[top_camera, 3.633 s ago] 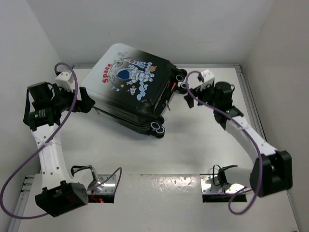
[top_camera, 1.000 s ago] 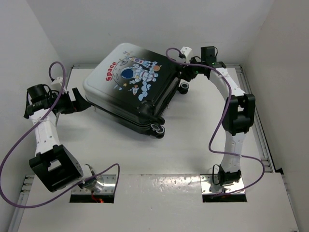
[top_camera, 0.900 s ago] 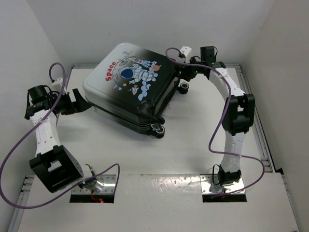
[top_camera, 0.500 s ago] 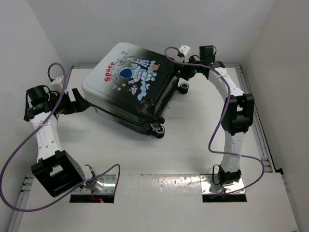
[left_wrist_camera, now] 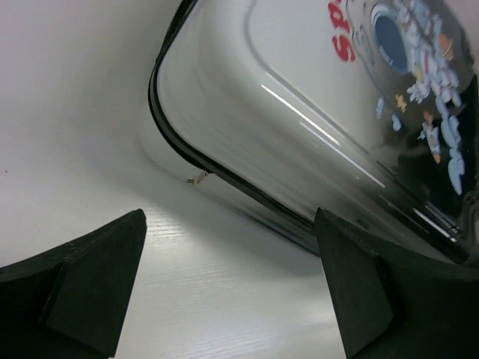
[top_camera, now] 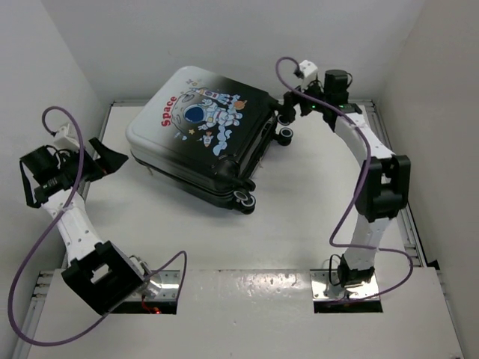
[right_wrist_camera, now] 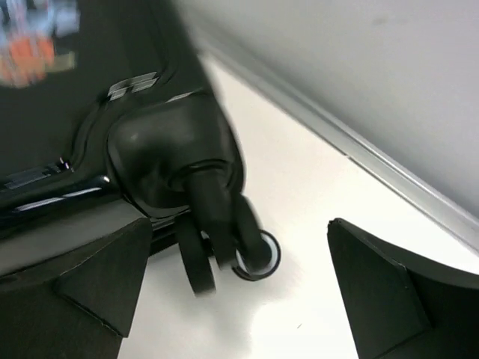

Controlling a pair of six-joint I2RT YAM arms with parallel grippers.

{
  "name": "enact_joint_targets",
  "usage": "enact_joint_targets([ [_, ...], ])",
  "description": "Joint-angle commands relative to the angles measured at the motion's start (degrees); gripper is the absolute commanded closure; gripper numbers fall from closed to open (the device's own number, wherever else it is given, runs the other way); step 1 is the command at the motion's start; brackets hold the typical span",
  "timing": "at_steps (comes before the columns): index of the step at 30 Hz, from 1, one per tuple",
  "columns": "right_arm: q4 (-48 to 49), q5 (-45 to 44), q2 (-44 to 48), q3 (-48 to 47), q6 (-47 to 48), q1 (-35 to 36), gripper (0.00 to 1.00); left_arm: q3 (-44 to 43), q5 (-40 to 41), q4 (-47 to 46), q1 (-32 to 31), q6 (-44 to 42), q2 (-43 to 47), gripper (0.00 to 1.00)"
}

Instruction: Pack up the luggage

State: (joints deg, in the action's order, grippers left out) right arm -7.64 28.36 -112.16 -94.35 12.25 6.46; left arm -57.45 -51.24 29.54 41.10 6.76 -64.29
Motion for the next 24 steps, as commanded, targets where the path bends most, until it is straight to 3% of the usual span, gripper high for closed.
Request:
enact_joint_targets([
  [1, 14.8, 3.4, 10.3, 4.9, -19.5, -7.9, 0.00, 0.7, -7.0, -6.8, 3.9, 6.3, 2.5, 0.01],
  [4, 16.3, 14.1, 12.8, 10.5, -18.3, -12.4, 0.02, -0.4, -7.6, -7.3, 5.1, 6.9, 2.5, 0.01],
  [7, 9.4, 19.7, 11.9, 11.9, -10.6, -15.1, 0.05, -0.9, -8.2, -7.3, 5.8, 6.2, 0.8, 0.01],
  [9, 6.0, 19.7, 10.0, 10.9, -11.5, -16.9, 0.06, -0.9, -8.2, -7.3, 6.4, 6.2, -0.6, 0.01],
  [12, 0.7, 19.5, 4.0, 5.9, -20.4, -18.3, 0.13, -0.9, -8.2, -6.8, 6.4, 6.8, -2.4, 0.01],
  [17, 4.9, 17.7, -3.7, 4.3, -39.5, -18.0, 0.29, 0.2, -6.0, -6.8, 6.4, 6.8, -2.4, 0.01],
  [19, 10.6, 17.3, -7.6, 3.8, -44.8, -17.5, 0.32, 0.2, -5.4, -6.8, 6.4, 6.8, -3.0, 0.01],
  [20, 12.4, 17.2, -9.7, 4.0, -52.6, -17.4, 0.36, 0.2, -5.4, -6.8, 6.4, 6.2, -3.6, 0.01],
  [24, 25.6, 16.4, -14.7, 5.0, -63.4, -15.7, 0.43, 1.4, -5.4, -6.2, 7.4, 5.1, -4.1, 0.01],
])
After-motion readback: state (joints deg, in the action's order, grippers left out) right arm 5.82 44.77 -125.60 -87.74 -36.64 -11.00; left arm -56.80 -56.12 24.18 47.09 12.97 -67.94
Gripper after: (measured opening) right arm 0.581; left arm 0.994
